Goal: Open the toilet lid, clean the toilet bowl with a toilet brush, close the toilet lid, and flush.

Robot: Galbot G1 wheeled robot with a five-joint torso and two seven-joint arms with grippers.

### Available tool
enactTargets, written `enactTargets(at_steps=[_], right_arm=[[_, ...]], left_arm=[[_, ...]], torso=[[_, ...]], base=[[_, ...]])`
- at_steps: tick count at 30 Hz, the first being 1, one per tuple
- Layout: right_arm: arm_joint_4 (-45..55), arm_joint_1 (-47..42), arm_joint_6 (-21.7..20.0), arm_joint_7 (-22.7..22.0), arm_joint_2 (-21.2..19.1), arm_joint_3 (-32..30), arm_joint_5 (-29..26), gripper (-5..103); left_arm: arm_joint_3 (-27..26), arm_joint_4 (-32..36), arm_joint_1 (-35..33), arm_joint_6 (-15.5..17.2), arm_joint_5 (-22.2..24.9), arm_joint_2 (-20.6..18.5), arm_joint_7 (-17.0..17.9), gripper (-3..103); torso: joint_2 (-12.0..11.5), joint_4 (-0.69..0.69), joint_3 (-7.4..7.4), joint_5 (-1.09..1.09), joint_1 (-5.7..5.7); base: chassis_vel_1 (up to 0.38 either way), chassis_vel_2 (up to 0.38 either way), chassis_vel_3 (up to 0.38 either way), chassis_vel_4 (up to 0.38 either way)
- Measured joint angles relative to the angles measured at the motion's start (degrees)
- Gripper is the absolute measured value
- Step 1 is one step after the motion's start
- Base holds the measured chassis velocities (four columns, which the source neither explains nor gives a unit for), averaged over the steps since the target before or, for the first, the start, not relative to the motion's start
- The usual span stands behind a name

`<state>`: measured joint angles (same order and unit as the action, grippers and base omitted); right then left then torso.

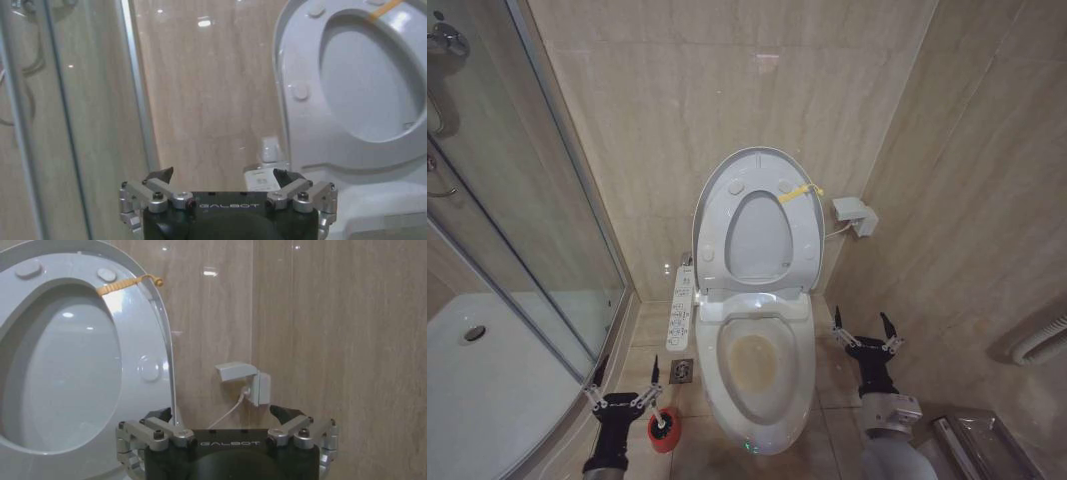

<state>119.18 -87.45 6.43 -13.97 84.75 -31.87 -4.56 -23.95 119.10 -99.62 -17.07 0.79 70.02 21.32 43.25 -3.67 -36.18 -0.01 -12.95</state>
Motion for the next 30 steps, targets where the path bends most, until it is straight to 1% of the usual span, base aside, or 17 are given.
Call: enactTargets(at_steps=[7,11,26,27,30], right_arm=[[0.00,0.00,0.00,0.00,0.00,0.00,0.00,100],[0.00,0.00,0.00,0.00,0.00,0.00,0.00,100],[0.00,0.00,0.00,0.00,0.00,0.00,0.00,100],[0.00,0.00,0.00,0.00,0.00,0.00,0.00,100],[0.01,0.00,0.00,0.00,0.00,0.00,0.00,100]], left_arm=[[-3.89,2.47,-2.11,1.45,1.43,-0.18,-1.05,97],[-5.15,3.94,-3.01,1.78,1.90,0.04,-1.56,97],[-5.16,4.18,-3.84,1.49,1.50,1.16,-1.16,96],[-5.15,4.17,-3.83,1.51,1.44,1.16,-1.15,99],[-5.12,4.14,-3.82,1.52,1.39,1.17,-1.13,99]], torso=[[0.00,0.01,0.00,0.00,0.00],[0.00,0.00,0.00,0.00,0.00],[0.00,0.00,0.00,0.00,0.00],[0.00,0.00,0.00,0.01,0.00],[0.00,0.00,0.00,0.01,0.00]], base=[[0.000,0.000,0.000,0.000],[0.000,0.000,0.000,0.000],[0.000,0.000,0.000,0.000],[0.000,0.000,0.000,0.000],[0.000,0.000,0.000,0.000]])
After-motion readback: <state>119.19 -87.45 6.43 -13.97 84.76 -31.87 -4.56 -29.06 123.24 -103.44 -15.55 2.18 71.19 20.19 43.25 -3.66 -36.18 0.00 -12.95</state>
